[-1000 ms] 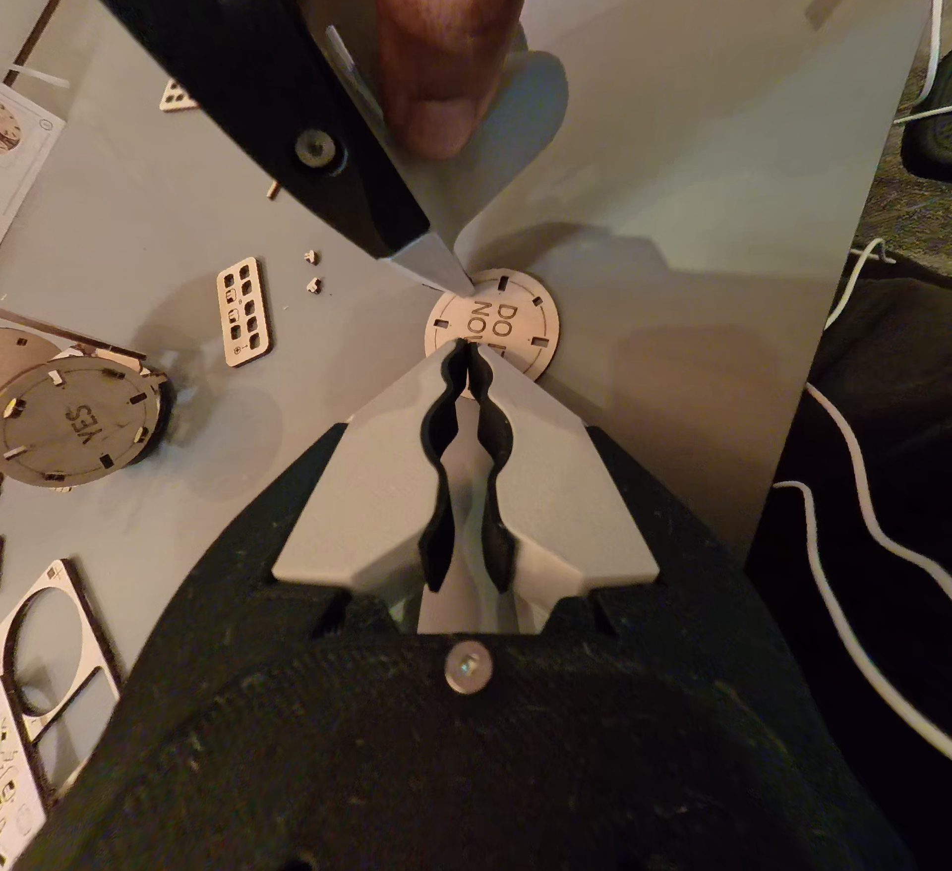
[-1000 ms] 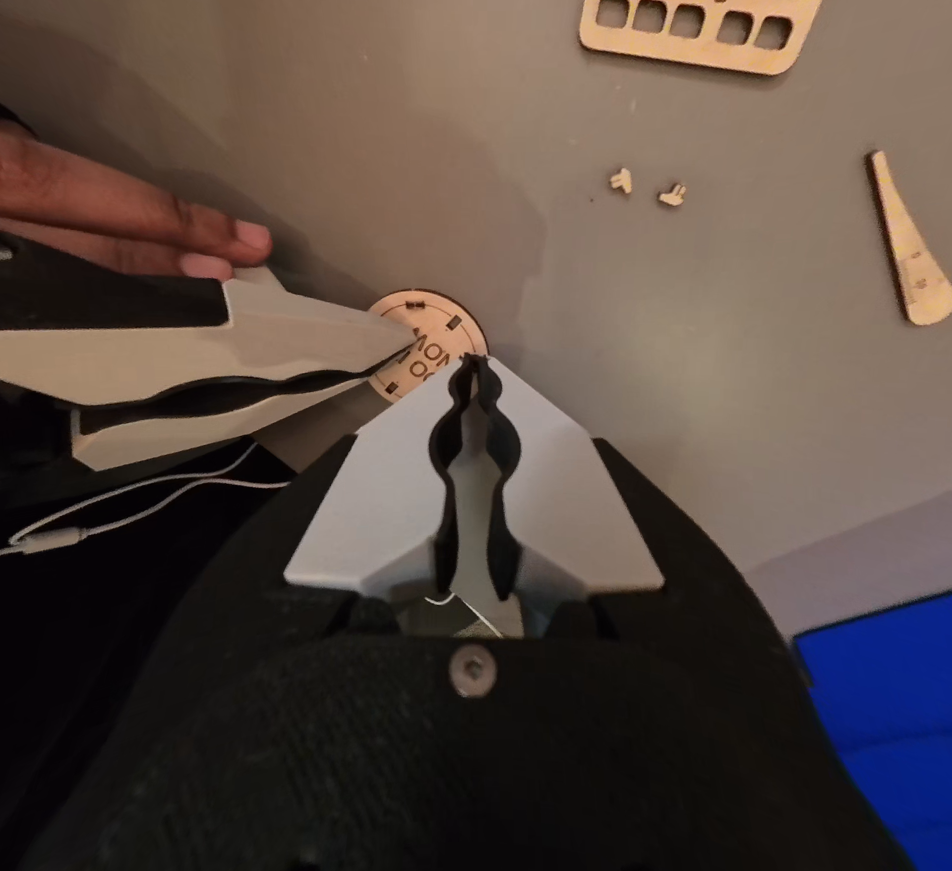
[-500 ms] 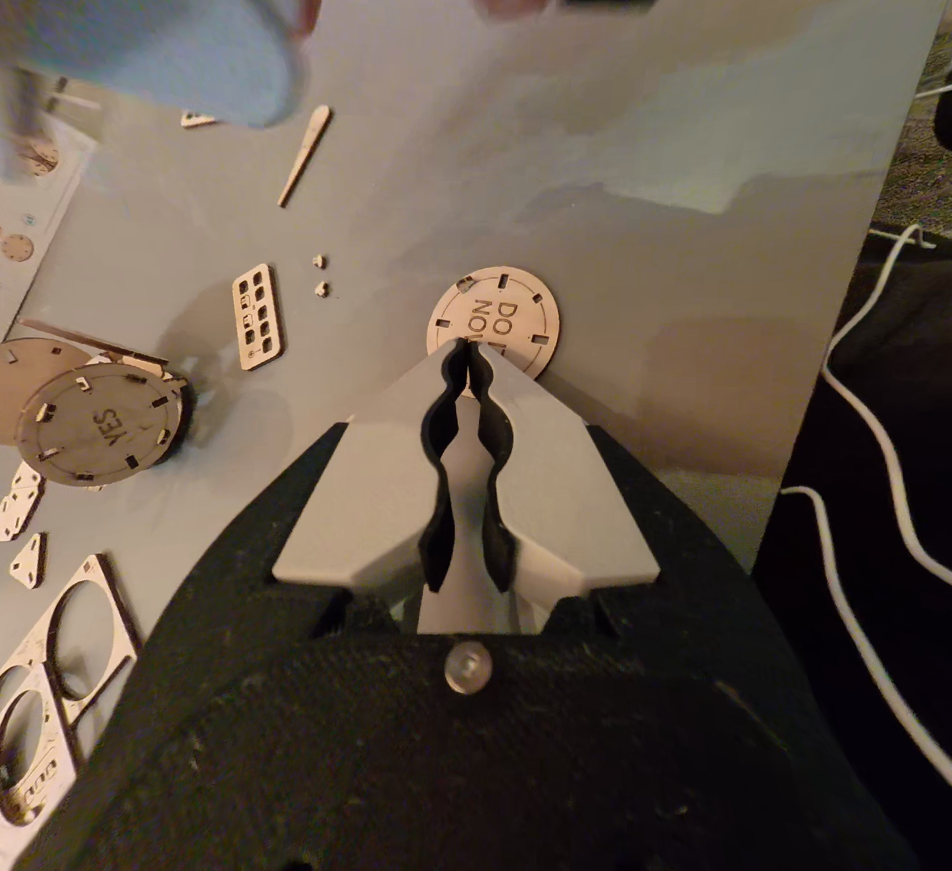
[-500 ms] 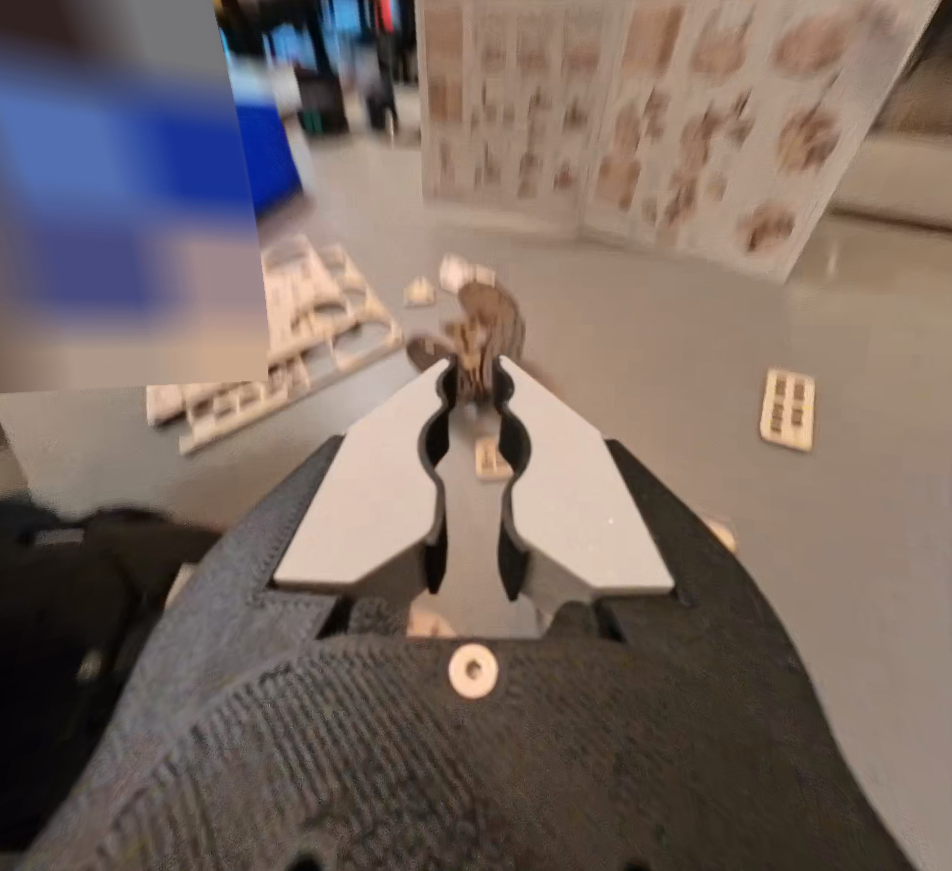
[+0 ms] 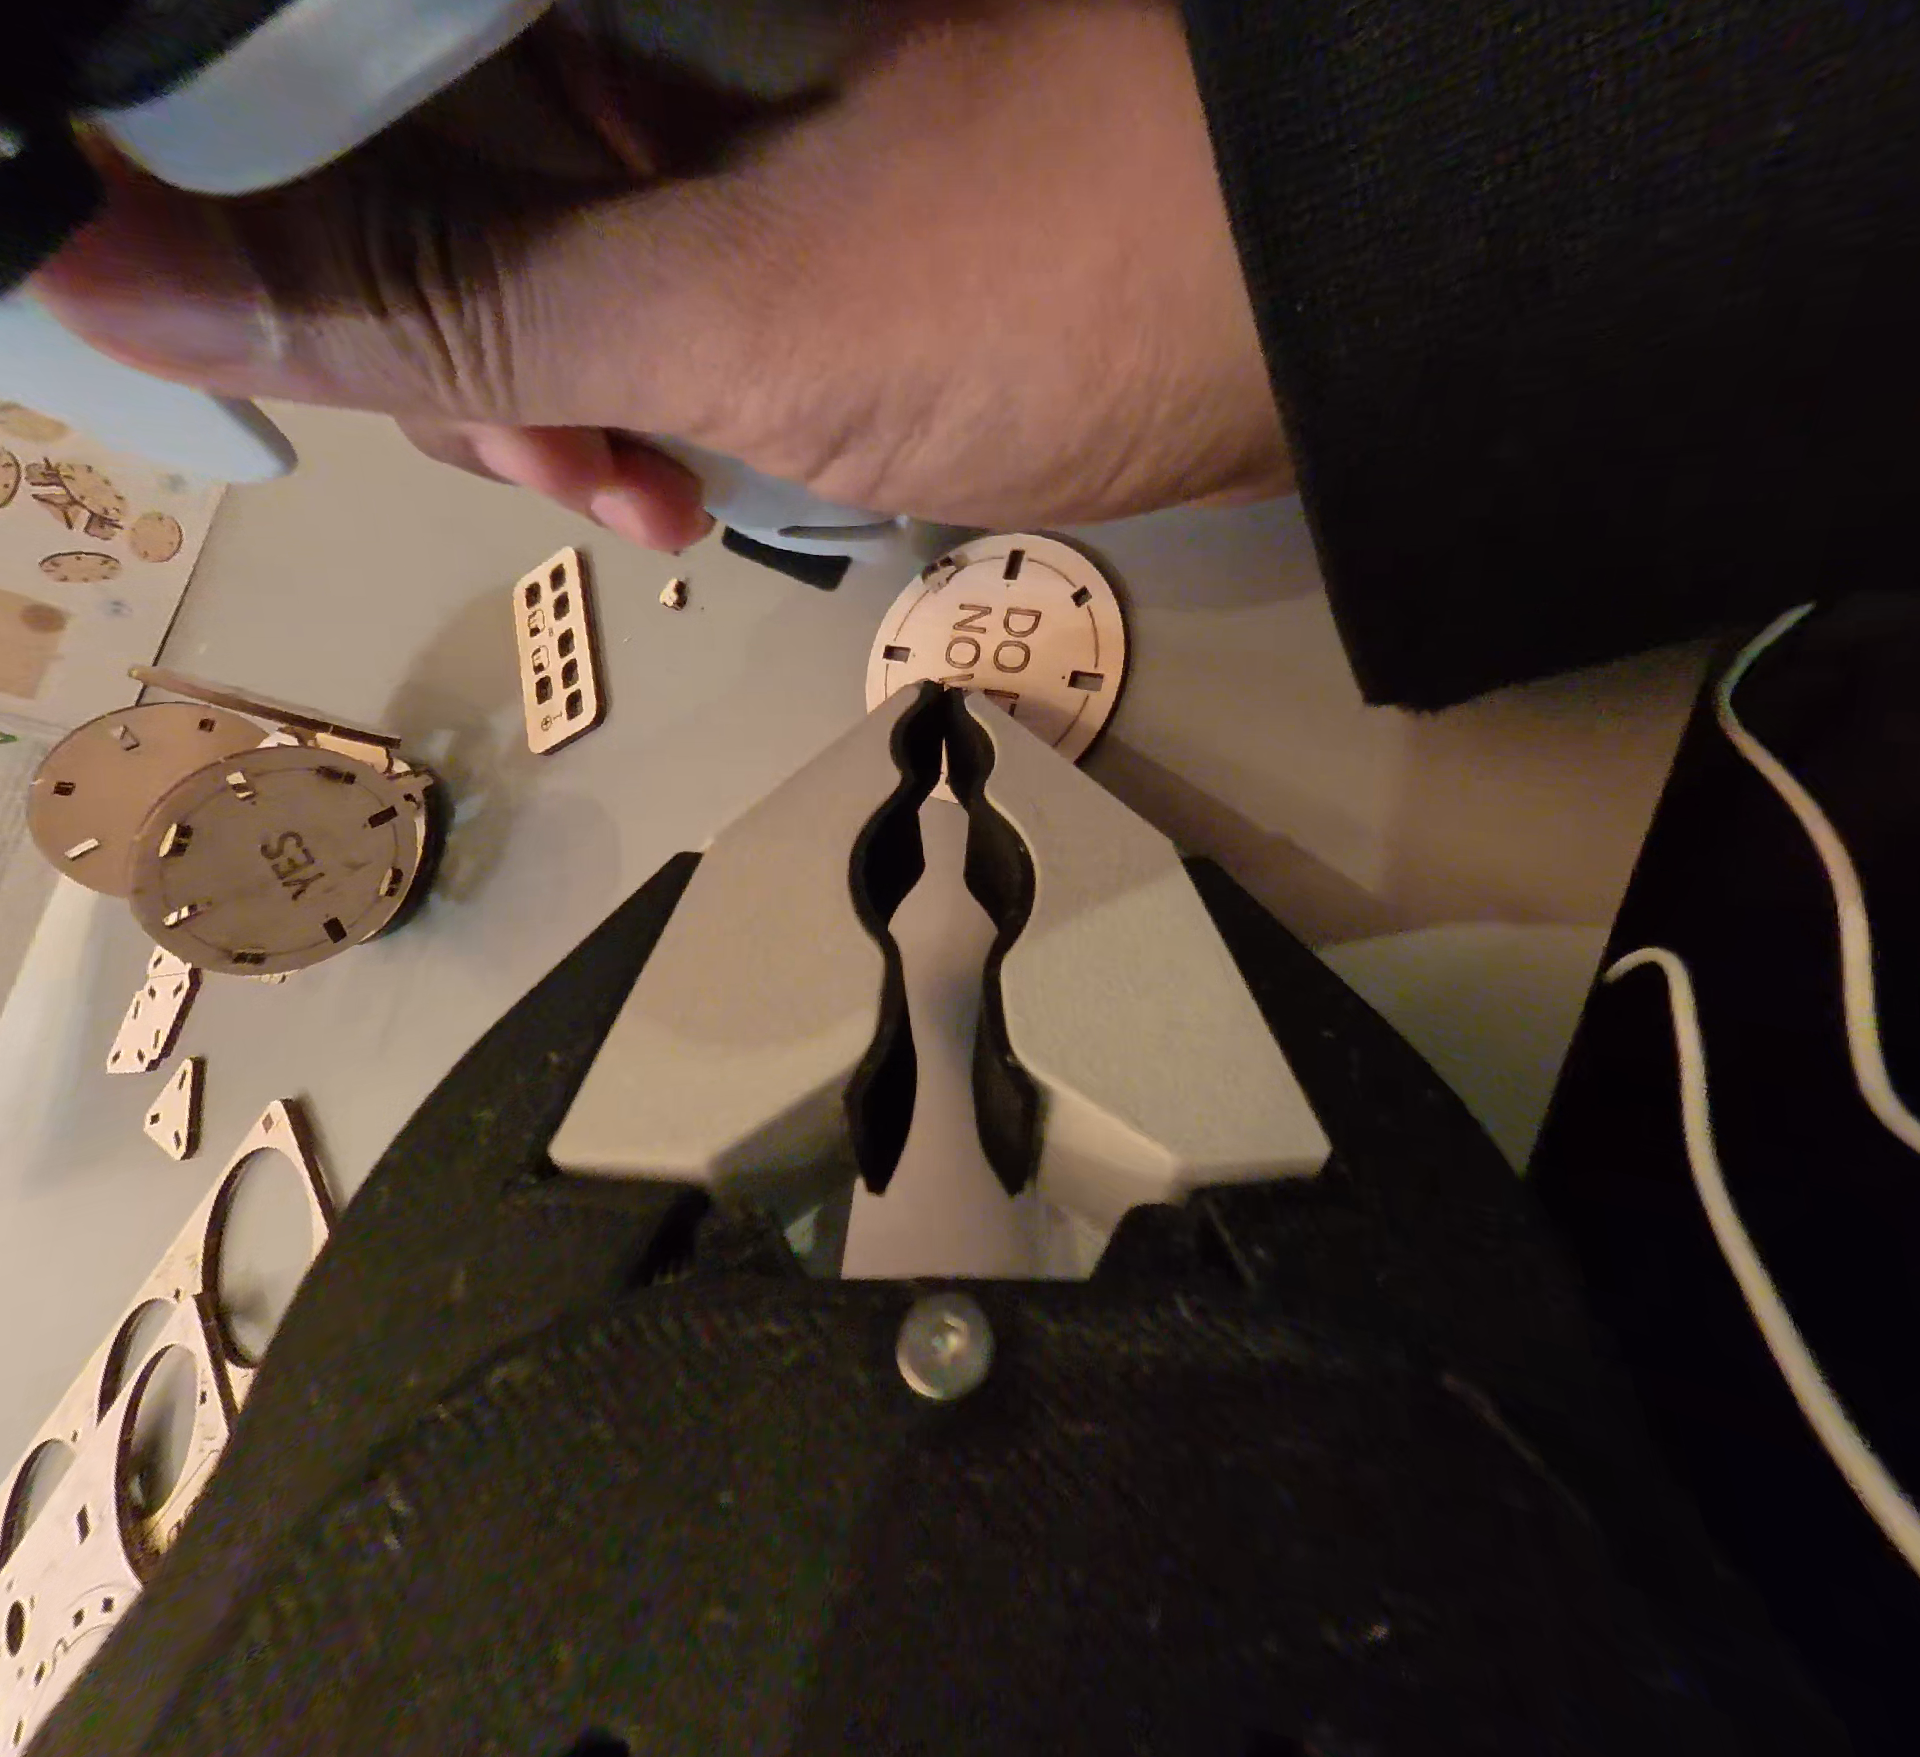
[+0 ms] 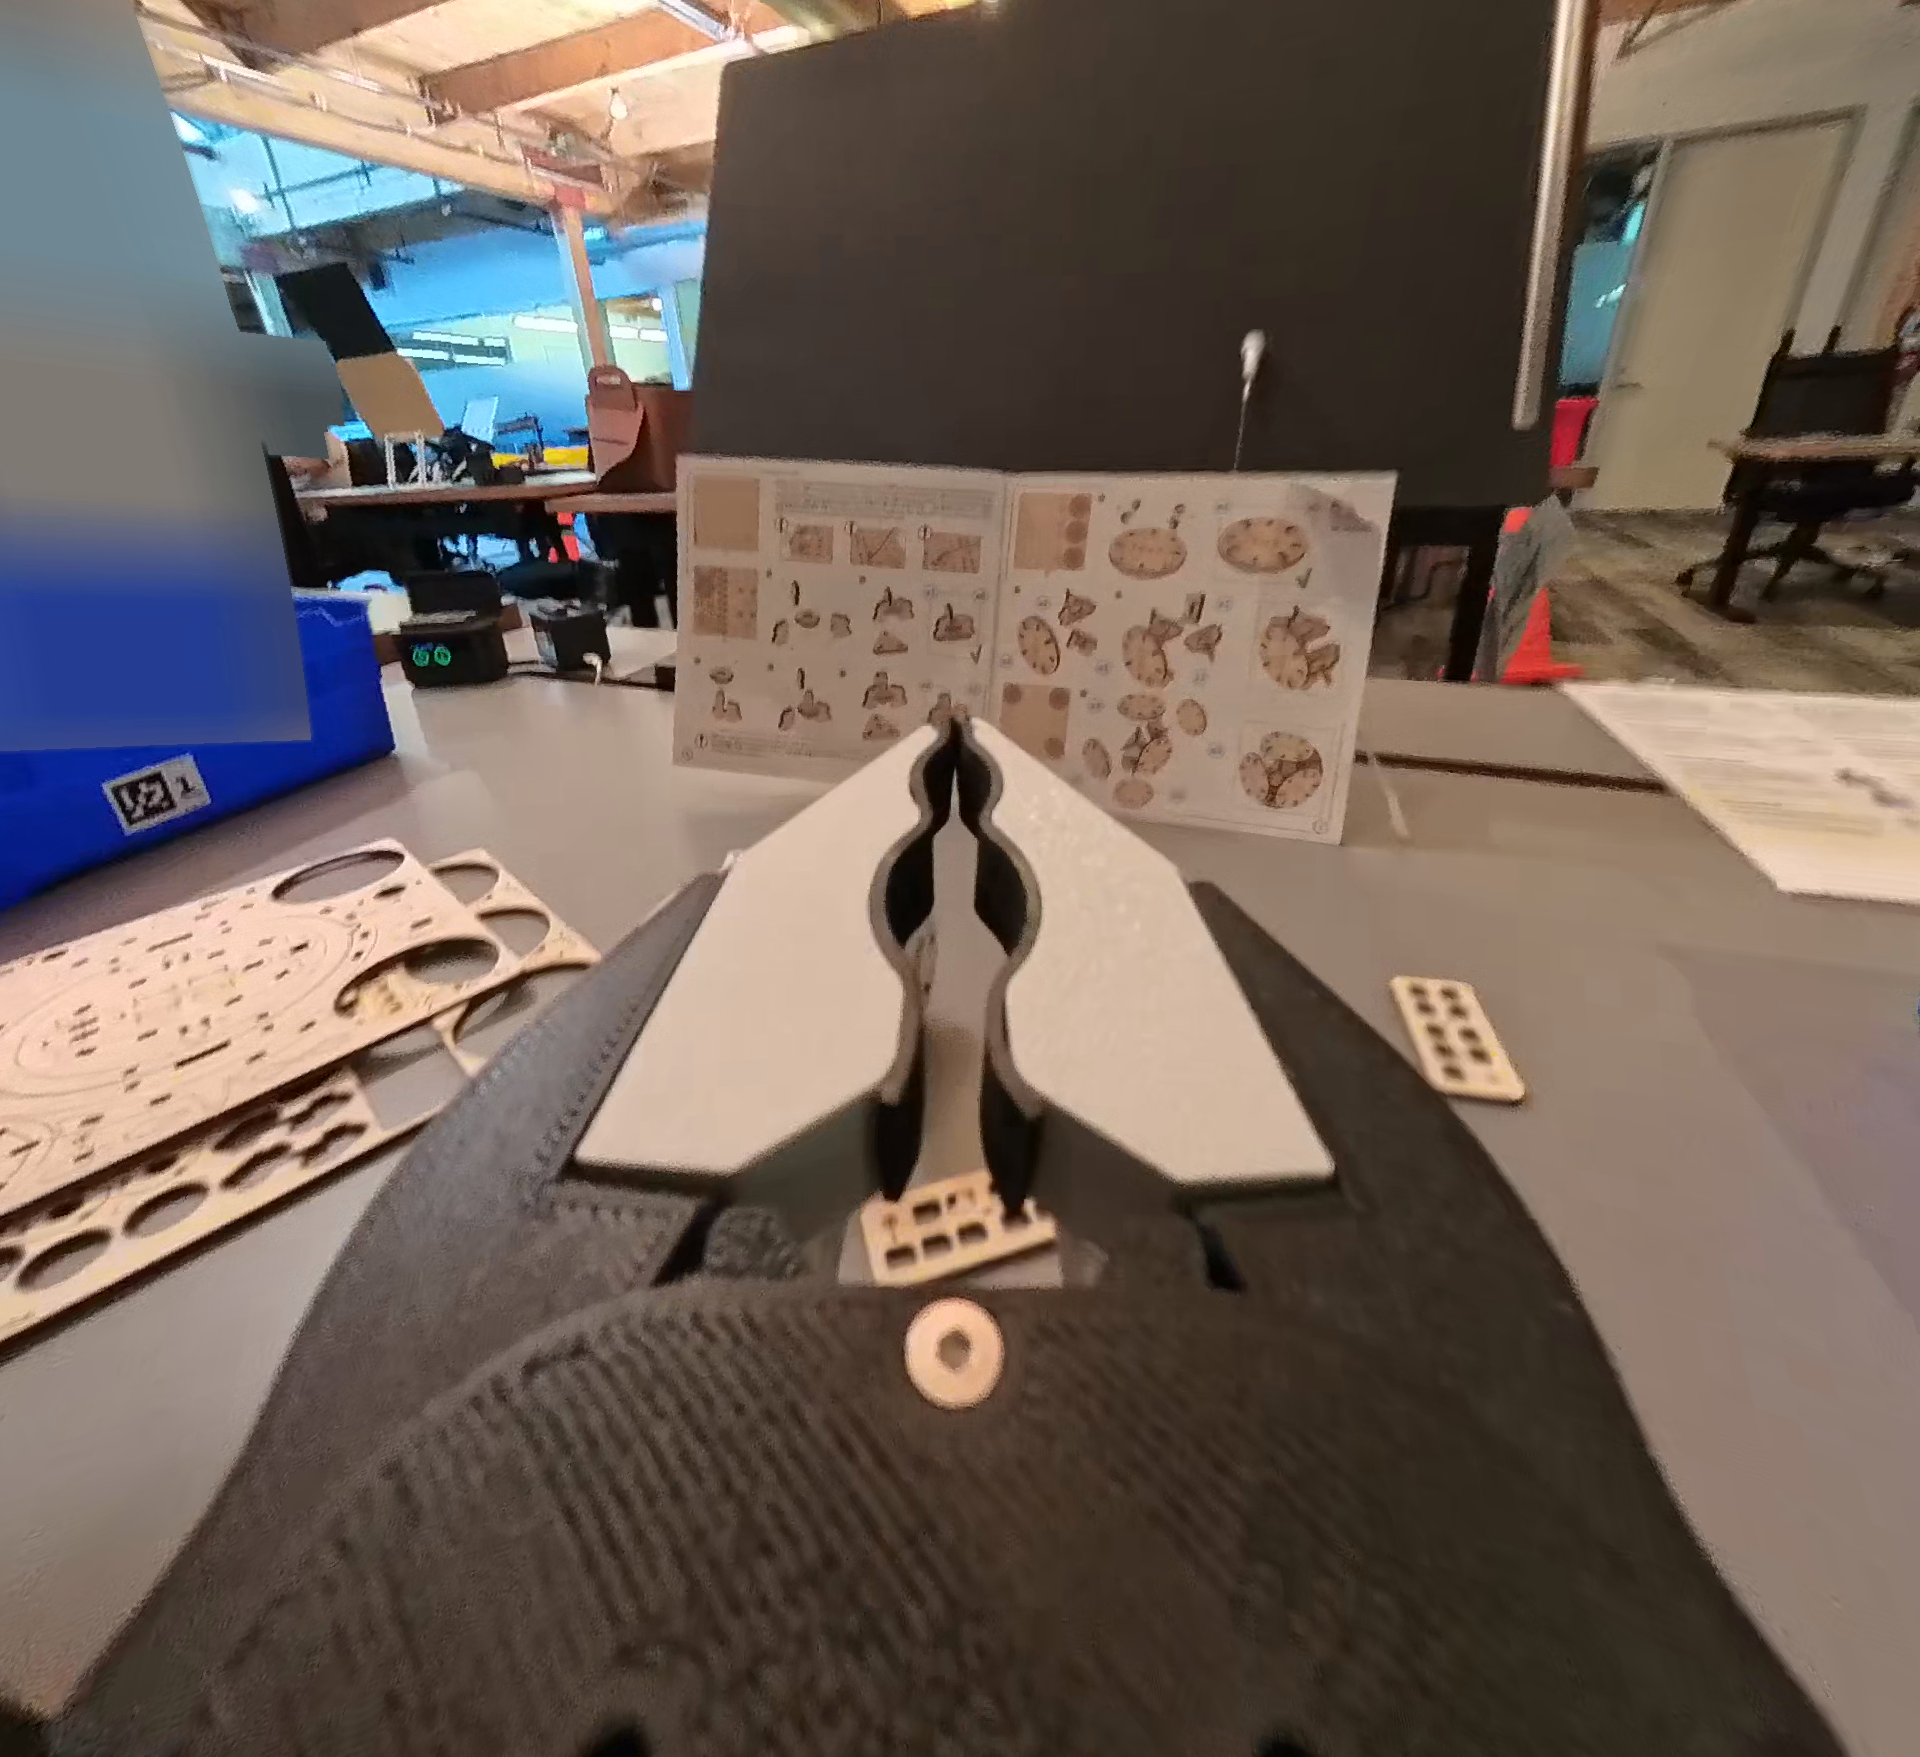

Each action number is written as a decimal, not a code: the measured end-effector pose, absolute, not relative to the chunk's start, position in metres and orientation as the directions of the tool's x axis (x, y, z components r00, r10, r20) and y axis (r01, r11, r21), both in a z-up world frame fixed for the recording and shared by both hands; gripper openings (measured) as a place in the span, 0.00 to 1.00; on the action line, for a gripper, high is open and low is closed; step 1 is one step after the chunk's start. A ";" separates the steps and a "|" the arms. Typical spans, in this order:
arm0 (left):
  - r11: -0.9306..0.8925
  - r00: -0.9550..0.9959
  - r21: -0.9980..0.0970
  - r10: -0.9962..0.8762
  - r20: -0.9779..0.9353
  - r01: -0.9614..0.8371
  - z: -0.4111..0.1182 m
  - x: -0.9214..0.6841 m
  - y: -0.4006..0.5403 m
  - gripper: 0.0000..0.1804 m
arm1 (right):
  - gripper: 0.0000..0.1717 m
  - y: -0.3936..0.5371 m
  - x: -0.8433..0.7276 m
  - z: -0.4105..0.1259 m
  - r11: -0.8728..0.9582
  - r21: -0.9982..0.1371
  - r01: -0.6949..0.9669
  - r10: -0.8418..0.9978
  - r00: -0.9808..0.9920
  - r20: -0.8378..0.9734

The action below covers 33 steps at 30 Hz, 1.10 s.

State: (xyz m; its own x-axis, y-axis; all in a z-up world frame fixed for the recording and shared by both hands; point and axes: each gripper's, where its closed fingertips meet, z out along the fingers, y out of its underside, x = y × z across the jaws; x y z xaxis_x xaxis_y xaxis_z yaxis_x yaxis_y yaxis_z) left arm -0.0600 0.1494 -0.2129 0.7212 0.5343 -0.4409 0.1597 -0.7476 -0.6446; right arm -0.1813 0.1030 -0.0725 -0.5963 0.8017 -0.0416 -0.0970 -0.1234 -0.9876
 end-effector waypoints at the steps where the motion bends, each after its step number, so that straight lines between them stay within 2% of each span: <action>1: -0.748 0.721 -0.644 0.534 -0.442 0.159 -0.213 -0.060 0.149 0.00 | 0.00 0.100 -0.181 -0.080 -0.118 -0.990 -0.073 0.796 -0.603 -0.050; 3: -0.749 0.720 -0.643 0.533 -0.444 0.159 -0.213 -0.060 0.149 0.00 | 0.00 0.095 -0.180 -0.085 -0.075 -0.993 -0.087 0.796 -0.605 -0.007; 7: -0.748 0.720 -0.644 0.534 -0.443 0.159 -0.213 -0.060 0.149 0.00 | 0.00 0.107 -0.173 -0.049 -0.093 -0.980 -0.179 0.820 -0.571 0.026; 11: -0.748 0.721 -0.644 0.534 -0.441 0.160 -0.213 -0.060 0.149 0.00 | 0.00 0.094 -0.170 -0.085 -0.037 -0.993 -0.115 0.800 -0.598 0.039; 16: -0.751 0.718 -0.641 0.532 -0.449 0.156 -0.213 -0.060 0.149 0.00 | 0.00 0.105 -0.168 -0.045 -0.092 -0.977 -0.192 0.823 -0.567 0.034; 19: -0.750 0.719 -0.642 0.533 -0.446 0.157 -0.213 -0.060 0.149 0.00 | 0.00 0.097 -0.170 -0.083 -0.037 -0.992 -0.122 0.803 -0.595 0.043; 24: -0.752 0.717 -0.640 0.532 -0.451 0.155 -0.213 -0.060 0.149 0.00 | 0.00 0.104 -0.164 -0.043 -0.085 -0.975 -0.206 0.818 -0.573 0.050; 29: -0.749 0.719 -0.643 0.534 -0.445 0.158 -0.213 -0.060 0.149 0.00 | 0.00 0.091 -0.164 -0.082 -0.022 -0.989 -0.145 0.793 -0.605 0.071; 33: -0.752 0.717 -0.641 0.532 -0.451 0.155 -0.213 -0.060 0.149 0.00 | 0.00 0.098 -0.166 -0.060 -0.056 -0.982 -0.182 0.806 -0.589 0.063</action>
